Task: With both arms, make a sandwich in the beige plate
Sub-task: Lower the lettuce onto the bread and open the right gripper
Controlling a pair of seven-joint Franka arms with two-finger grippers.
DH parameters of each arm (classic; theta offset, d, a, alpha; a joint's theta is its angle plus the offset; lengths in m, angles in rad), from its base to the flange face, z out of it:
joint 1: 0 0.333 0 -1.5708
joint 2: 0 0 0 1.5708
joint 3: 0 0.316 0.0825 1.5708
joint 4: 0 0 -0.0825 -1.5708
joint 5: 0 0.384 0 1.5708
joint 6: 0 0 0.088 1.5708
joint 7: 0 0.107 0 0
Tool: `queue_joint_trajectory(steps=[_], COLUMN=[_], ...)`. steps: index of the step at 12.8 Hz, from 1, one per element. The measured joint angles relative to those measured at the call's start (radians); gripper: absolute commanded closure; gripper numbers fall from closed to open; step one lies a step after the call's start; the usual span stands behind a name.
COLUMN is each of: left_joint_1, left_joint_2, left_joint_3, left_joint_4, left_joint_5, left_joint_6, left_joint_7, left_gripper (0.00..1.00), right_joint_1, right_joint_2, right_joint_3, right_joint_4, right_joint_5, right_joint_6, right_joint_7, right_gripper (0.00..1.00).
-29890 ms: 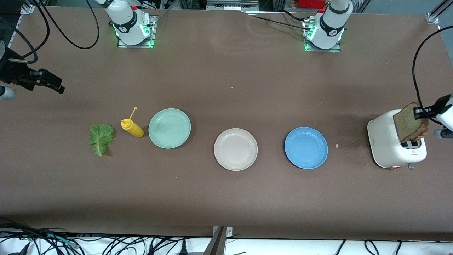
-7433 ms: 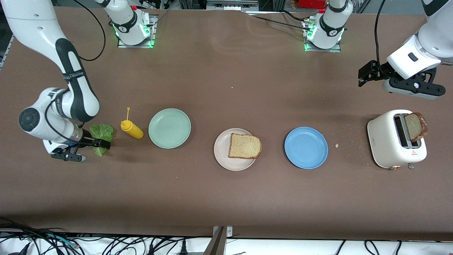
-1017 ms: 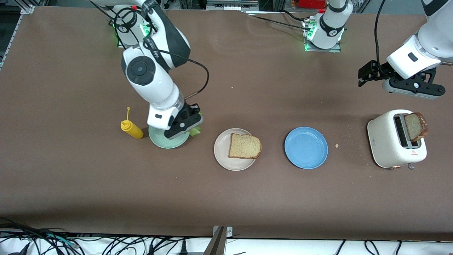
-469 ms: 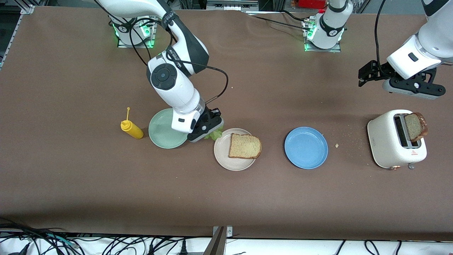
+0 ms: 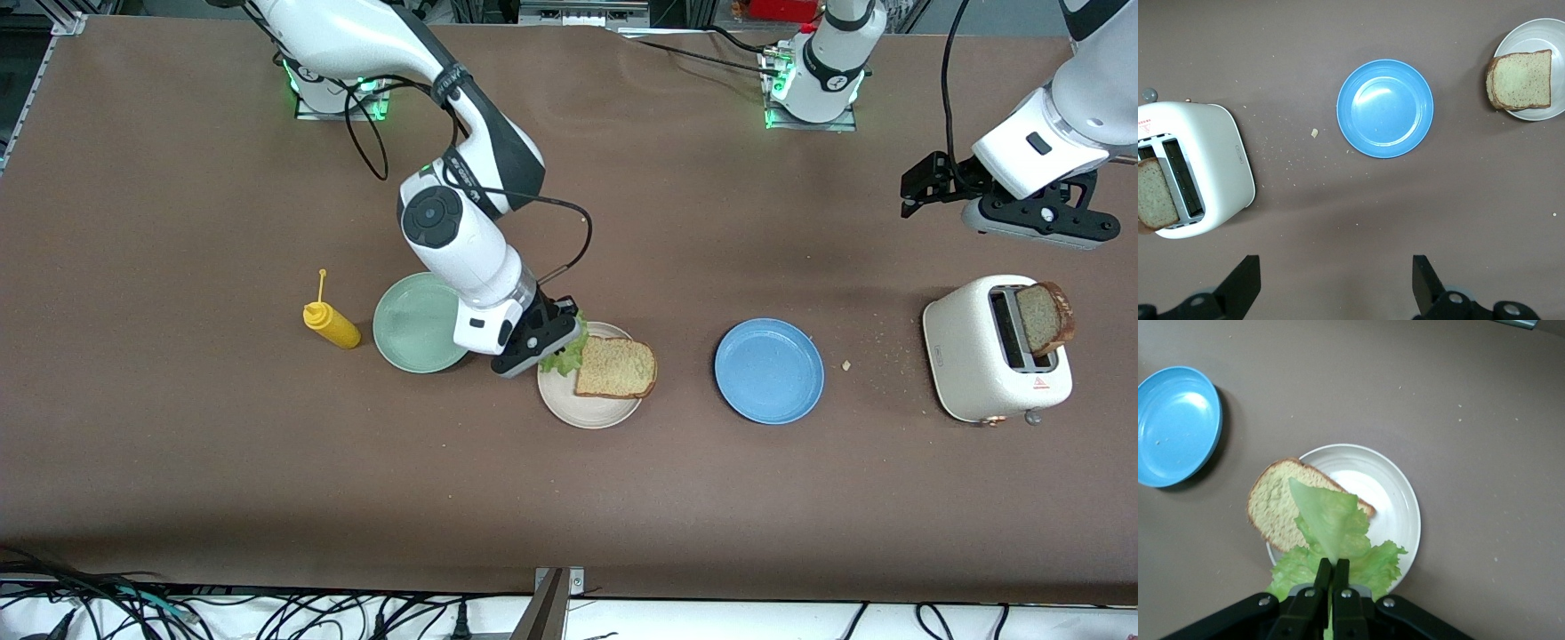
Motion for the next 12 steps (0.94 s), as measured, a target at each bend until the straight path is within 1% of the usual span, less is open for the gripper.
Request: queue_joint_trajectory(steps=[2,5,9,12], left_joint_1=[0.0,0.0,0.0,0.0], left_joint_2=[0.0,0.0,0.0,0.0], left_joint_3=[0.0,0.0,0.0,0.0], left_joint_4=[0.0,0.0,0.0,0.0], left_joint_5=[0.0,0.0,0.0,0.0], left_joint_6=[0.0,0.0,0.0,0.0], left_joint_7=[0.0,0.0,0.0,0.0], left_gripper=[0.0,0.0,0.0,0.0], right_joint_1=[0.006,0.021,0.053,0.062], right_joint_2=[0.037,0.073,0.132,0.159], right_joint_3=[0.0,0.0,0.0,0.0], right_joint_4=[0.016,0.034,0.038,0.039], right_joint_5=[0.01,0.05,0.055,0.055], right_joint_6=[0.046,0.097,0.162,0.179], right_joint_7=[0.0,0.0,0.0,0.0], right_gripper=[1.0,1.0,1.0,1.0])
